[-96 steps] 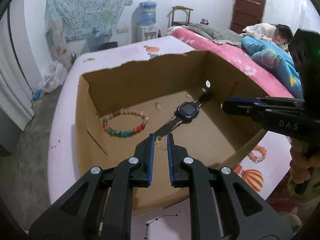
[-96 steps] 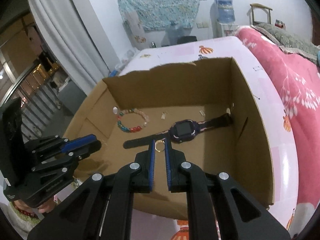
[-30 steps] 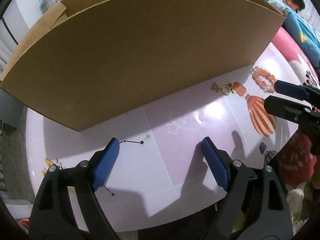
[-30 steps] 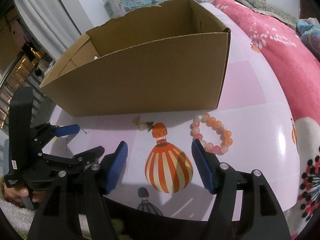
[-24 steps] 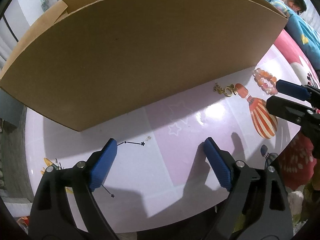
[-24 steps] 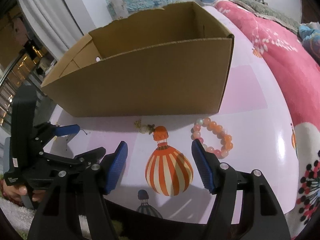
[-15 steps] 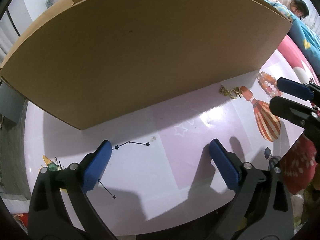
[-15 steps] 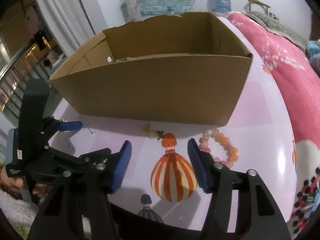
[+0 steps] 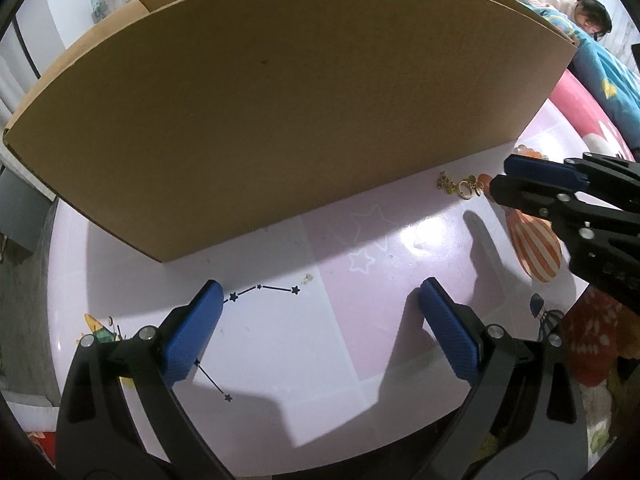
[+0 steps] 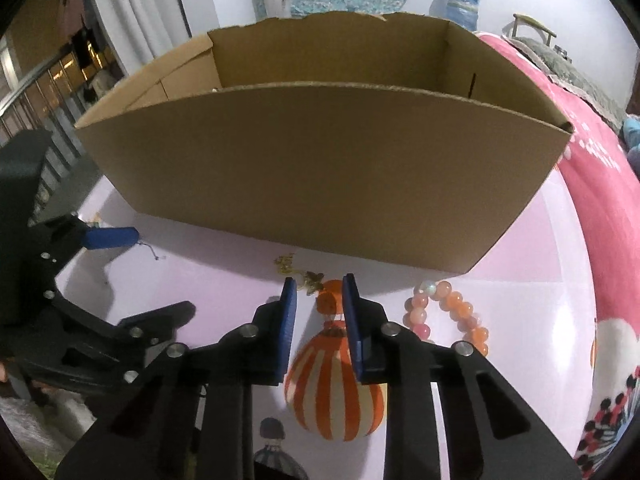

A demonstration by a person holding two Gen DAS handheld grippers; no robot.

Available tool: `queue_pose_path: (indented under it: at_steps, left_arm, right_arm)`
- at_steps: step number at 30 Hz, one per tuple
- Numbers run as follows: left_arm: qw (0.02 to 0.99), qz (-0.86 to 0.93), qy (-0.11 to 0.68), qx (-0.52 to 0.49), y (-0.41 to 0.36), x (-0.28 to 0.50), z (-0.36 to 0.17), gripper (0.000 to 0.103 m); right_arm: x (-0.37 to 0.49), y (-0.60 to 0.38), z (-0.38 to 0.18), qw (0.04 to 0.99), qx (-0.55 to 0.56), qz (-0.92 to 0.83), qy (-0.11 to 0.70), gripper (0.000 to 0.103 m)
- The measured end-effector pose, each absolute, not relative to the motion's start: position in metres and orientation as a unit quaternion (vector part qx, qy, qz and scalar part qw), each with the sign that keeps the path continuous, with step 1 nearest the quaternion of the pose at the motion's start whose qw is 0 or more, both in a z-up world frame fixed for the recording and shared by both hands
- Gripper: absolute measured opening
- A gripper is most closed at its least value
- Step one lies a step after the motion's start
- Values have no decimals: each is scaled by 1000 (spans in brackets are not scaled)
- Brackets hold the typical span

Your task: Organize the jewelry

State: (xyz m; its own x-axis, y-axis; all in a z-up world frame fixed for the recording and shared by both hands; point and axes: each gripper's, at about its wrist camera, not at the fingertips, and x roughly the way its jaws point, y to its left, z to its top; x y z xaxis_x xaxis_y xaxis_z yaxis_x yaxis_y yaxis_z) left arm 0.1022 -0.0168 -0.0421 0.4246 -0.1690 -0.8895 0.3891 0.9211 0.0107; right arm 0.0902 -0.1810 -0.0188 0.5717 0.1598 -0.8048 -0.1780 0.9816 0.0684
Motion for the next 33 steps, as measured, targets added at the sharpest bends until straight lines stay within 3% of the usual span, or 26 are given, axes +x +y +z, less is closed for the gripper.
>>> queue_pose_path:
  at_steps: [5,7,15,27,33]
  left_arm:
    - [837,-170,508,110,-21,102,-43,95]
    - [838,-170,507,110,-21,99,-43,95]
    - [837,-171,507,111,-28,101,-44,95]
    - [844,-182,492,114,-25,99,-44,95]
    - [874,-192,433,109,-21,84,-33,92]
  right_arm:
    - [95,-175,-23,882,-35,103,458,22]
    - [96,-175,-25,880,-43,103,461,16]
    - [101,-173,-29,876,-36,116,467,8]
    - [93,-180,-29,872,-5,95,480,7]
    - [80,-185,-30,871,13,77,485,7]
